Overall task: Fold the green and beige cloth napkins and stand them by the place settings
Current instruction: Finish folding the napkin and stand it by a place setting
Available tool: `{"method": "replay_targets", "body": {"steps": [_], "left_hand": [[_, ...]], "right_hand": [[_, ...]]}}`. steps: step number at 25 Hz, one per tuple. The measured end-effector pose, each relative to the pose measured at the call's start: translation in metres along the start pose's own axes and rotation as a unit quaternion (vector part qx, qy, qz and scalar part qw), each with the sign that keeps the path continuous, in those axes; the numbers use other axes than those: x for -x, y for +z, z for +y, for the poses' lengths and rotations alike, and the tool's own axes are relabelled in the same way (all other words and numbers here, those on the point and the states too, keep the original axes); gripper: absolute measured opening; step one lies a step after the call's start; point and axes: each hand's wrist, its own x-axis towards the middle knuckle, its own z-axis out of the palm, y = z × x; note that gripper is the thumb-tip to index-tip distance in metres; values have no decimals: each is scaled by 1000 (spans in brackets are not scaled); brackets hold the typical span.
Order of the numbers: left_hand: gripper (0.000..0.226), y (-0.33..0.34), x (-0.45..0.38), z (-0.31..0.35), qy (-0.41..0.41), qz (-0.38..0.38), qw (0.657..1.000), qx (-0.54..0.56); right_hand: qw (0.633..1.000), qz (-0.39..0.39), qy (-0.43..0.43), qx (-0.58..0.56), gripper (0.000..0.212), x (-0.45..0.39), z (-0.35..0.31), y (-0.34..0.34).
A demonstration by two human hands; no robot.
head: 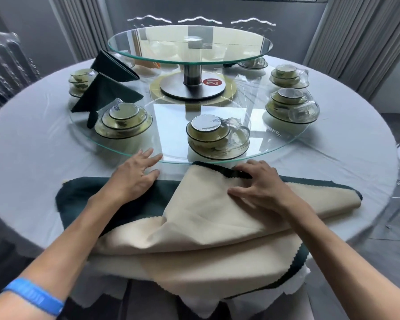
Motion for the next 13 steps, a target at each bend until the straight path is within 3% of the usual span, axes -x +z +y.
{"method": "replay_targets", "body": {"steps": [3,6,8,11,13], "left_hand": [[53,-3,0,-4,-12,-9,1000,-14],[45,-11,16,4,3,-14,999,-31],[38,-12,46,12,29,-18,999,37],[78,-11,96,21,57,-86,992,75],[82,-6,114,17,37,-91,994,44]], "right_hand": [[994,70,-72,-51,16,7,-3,3],[983,86,-97,-133,23,25,1,-4],[977,77,-78,-181,23,38,6,-11],[975,89,-78,-187,16,56,15,-17],[972,67,-85,-209,20,66,18,-20]]}}
